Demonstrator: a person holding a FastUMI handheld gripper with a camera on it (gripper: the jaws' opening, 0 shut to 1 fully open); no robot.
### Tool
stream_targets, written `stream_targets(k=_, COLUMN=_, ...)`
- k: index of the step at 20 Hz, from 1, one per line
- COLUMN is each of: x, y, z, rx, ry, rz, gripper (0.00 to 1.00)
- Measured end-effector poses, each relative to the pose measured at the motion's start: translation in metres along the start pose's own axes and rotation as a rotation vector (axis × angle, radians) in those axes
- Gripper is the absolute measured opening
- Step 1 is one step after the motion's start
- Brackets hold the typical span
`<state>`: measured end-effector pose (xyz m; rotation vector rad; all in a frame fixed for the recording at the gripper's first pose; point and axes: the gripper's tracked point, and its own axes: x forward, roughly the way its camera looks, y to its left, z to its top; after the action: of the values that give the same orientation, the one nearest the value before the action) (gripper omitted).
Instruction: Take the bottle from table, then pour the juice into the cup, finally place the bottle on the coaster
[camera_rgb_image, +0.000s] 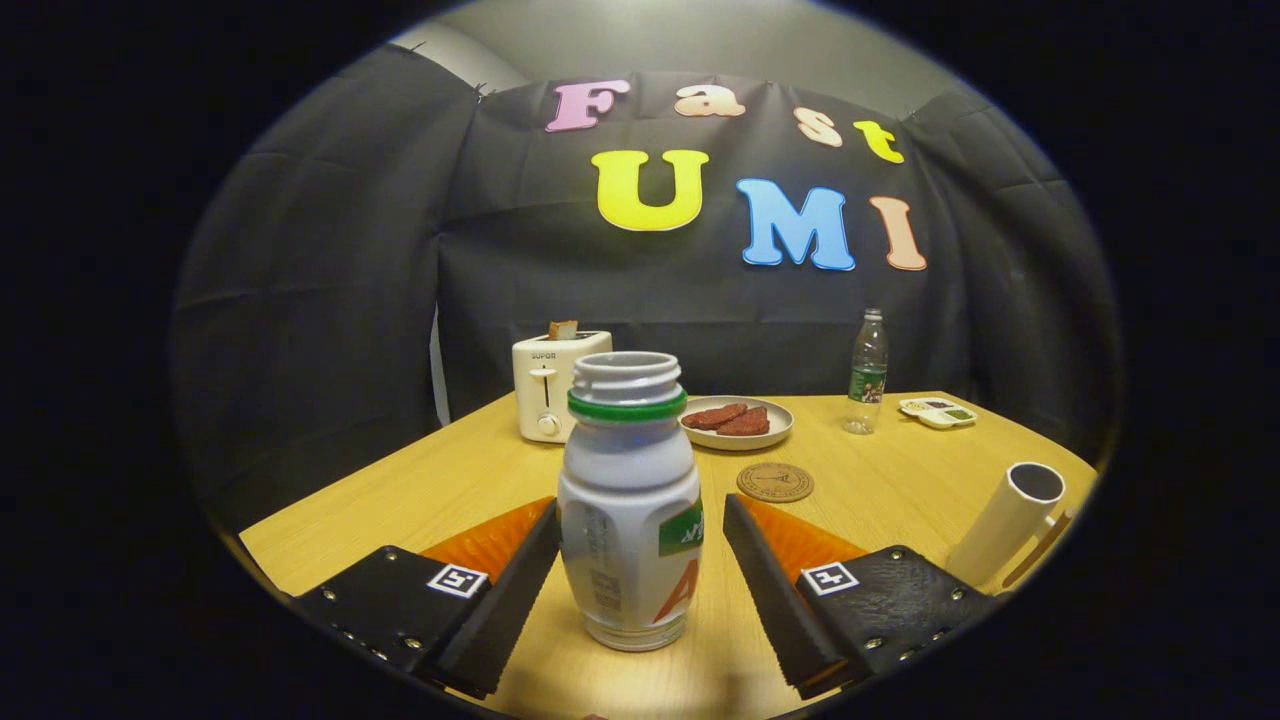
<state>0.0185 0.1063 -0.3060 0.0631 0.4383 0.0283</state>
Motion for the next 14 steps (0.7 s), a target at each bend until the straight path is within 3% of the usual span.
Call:
stream_targets(k=7, x=0.005, y=0.001, z=-0.020, rx=-0.007, ry=0.038, rz=0.013, gripper=0.95)
stream_targets(k=9, x=0.006, y=0.001, z=-0.029, rx=-0.008, ry=0.076, rz=0.011, gripper=0.84)
stream_targets(k=11, x=0.005, y=0.005, z=-0.027, rx=-0.002, ry=0.075, rz=0.019, gripper=0.83)
stream_targets(k=12, x=0.004, y=0.007, z=-0.029, rx=-0.001, ry=0.082, rz=0.023, gripper=0.74)
stream_targets(k=14, x=0.006, y=0.011, z=-0.029, rx=0.008, ry=0.090, rz=0.043, gripper=0.73)
